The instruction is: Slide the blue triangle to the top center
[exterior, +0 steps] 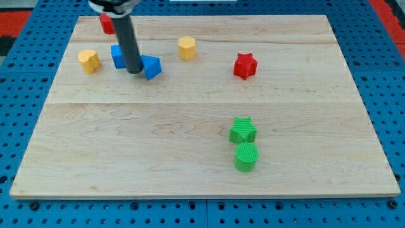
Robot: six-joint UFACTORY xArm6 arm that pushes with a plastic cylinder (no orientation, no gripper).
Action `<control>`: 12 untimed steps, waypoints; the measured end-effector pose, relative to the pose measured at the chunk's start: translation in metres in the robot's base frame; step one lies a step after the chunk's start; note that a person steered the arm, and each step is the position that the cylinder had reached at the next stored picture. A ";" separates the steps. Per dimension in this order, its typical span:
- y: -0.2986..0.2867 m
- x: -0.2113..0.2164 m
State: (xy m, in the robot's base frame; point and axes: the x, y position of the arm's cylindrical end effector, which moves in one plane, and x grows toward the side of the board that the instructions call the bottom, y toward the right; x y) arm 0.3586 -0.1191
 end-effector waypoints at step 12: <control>0.173 -0.099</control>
State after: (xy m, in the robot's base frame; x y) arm 0.2594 0.0539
